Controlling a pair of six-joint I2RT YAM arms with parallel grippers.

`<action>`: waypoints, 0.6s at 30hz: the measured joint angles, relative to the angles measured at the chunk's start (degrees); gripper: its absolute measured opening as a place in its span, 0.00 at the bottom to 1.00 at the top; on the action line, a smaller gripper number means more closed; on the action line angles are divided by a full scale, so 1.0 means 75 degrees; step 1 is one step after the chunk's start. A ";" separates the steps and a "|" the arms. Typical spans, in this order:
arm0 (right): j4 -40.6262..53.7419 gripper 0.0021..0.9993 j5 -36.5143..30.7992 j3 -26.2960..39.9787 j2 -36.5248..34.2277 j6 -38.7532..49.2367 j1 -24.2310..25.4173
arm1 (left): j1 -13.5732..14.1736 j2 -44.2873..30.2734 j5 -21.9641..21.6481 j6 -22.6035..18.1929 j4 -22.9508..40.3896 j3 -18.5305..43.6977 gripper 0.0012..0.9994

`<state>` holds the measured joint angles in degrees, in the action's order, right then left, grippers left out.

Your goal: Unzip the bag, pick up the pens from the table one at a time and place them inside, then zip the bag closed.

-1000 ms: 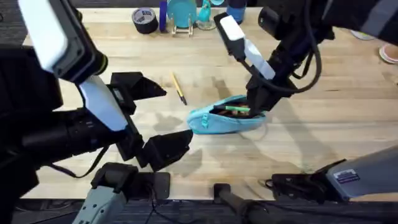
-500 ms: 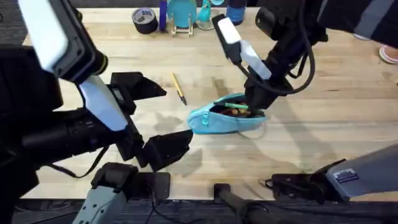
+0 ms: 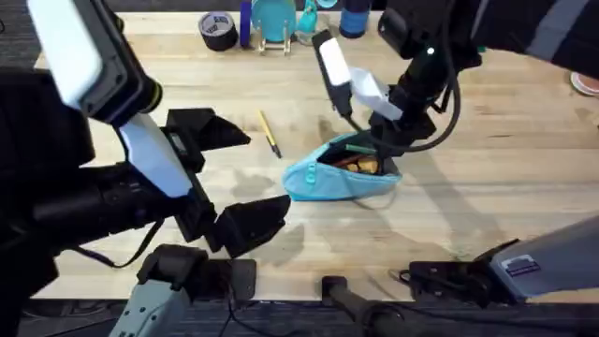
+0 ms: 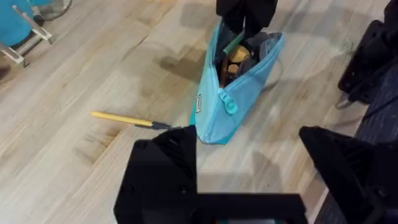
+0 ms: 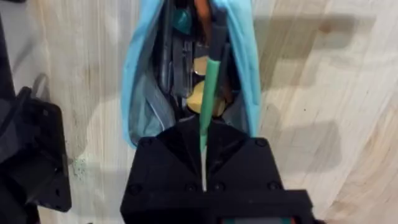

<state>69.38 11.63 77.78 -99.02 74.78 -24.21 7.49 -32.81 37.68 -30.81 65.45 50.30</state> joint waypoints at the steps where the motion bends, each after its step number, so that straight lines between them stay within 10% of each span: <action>1: 0.0002 0.03 -0.0013 0.0000 0.0000 0.0000 -0.0078 | 0.0000 0.0000 0.0001 0.0000 0.0000 0.0000 1.00; 18: 0.0461 0.03 0.0551 0.0000 0.0000 -0.0017 -0.1154 | 0.0000 0.0002 -0.0001 0.0000 0.0000 0.0000 1.00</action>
<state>72.84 15.76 77.78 -99.02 74.66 -32.86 7.49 -32.80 37.67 -30.81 65.45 50.30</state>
